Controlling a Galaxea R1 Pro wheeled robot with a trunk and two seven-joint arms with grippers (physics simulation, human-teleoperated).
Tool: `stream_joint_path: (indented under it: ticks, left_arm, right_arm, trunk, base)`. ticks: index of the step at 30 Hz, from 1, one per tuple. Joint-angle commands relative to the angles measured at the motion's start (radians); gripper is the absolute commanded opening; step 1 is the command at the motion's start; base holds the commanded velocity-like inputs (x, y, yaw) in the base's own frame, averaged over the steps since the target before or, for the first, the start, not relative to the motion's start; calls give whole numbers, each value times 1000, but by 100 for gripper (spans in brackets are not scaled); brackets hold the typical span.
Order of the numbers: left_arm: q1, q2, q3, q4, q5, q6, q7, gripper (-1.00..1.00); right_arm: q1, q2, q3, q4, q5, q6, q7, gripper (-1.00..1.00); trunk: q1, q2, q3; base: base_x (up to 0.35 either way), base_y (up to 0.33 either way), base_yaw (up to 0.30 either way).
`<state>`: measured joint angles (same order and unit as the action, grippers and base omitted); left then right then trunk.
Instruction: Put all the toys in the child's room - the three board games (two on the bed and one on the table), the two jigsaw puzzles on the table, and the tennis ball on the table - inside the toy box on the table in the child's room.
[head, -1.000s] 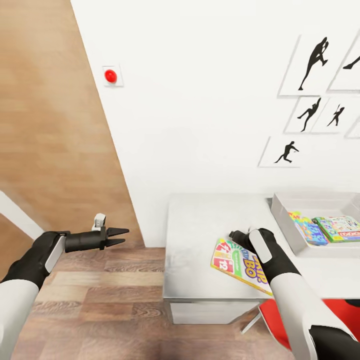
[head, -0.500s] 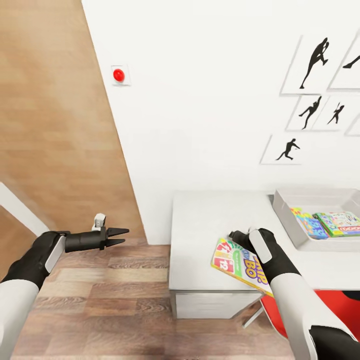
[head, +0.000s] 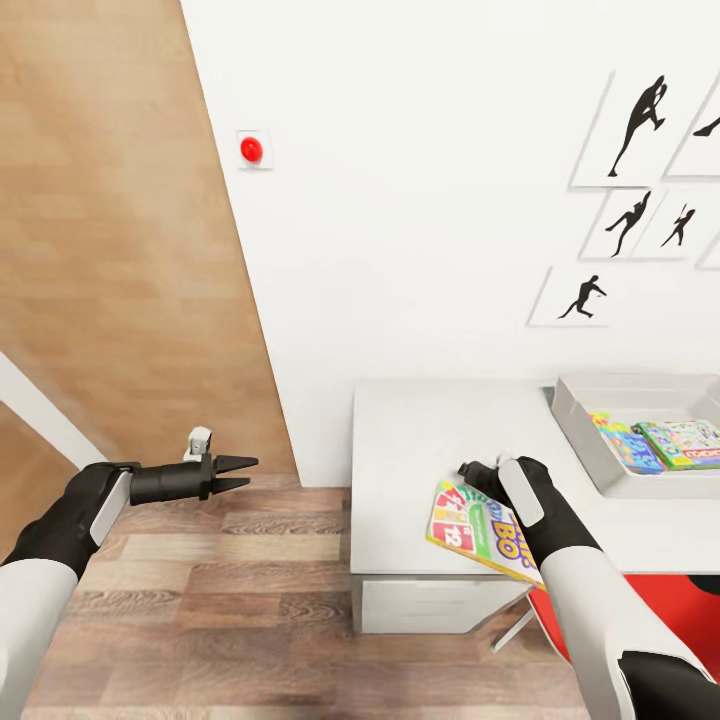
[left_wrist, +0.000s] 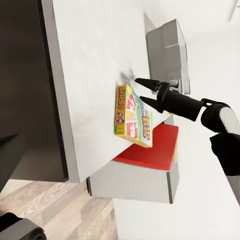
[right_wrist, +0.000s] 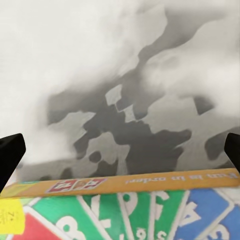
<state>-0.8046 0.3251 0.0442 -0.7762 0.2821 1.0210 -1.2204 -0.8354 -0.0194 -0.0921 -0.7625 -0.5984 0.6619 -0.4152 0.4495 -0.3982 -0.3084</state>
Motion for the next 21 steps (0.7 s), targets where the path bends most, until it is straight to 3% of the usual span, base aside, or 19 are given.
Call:
stream_joint_path:
  ticks: [1,21]
  left_arm:
    - [-1,0,0,0,1,6,-2,100]
    - [-1,0,0,0,1,6,-2,100]
  right_arm:
    - [-1,0,0,-1,-11,2,-9,100]
    - [0,-1,0,-1,-11,2,-8,100]
  trunk:
    - [1,-2,-2]
    - [1,-2,-2]
  base:
    - [-2,4,0]
    - [-55,9,0]
